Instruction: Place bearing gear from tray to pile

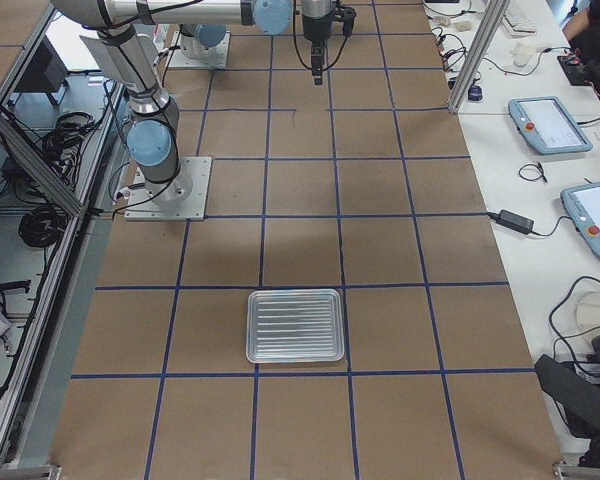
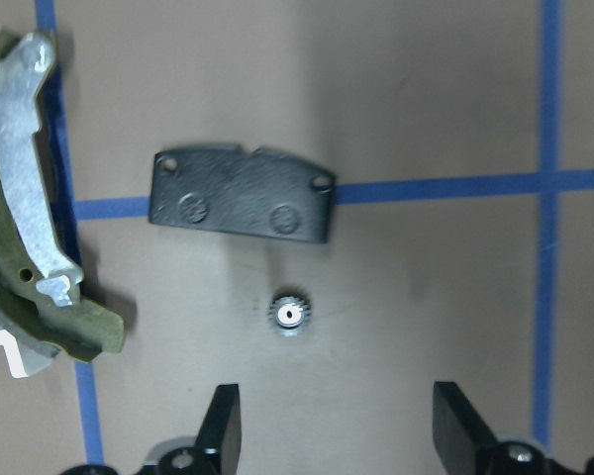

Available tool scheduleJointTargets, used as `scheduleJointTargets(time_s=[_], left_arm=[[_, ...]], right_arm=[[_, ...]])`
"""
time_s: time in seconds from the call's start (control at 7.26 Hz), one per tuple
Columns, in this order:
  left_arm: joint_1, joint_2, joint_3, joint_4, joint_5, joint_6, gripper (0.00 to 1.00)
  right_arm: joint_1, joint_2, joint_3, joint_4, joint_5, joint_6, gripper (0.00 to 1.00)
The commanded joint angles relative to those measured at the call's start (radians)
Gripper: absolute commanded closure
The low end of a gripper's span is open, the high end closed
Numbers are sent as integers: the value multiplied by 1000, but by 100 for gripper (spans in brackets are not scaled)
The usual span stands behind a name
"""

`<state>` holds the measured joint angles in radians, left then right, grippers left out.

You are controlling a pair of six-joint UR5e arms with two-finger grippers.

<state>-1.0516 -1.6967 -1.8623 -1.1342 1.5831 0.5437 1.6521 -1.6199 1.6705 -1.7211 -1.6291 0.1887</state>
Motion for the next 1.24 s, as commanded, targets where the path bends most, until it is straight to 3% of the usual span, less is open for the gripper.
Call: scheduleJointTargets(time_s=[0.0, 0.28, 0.55, 0.69, 1.1], left_arm=[[-214, 61, 206, -272, -9, -306, 26], [-419, 94, 293, -358, 5, -479, 13], [-459, 107, 391, -542, -2, -493, 5], [-472, 127, 391, -585, -11, -495, 0], [-547, 144, 358, -573, -12, -498, 0]], right_arm=[[0, 0, 0, 0, 0, 0, 0], [0, 0, 0, 0, 2, 0, 0], [0, 0, 0, 0, 0, 0, 0], [0, 0, 0, 0, 2, 0, 0], [0, 0, 0, 0, 0, -2, 0]])
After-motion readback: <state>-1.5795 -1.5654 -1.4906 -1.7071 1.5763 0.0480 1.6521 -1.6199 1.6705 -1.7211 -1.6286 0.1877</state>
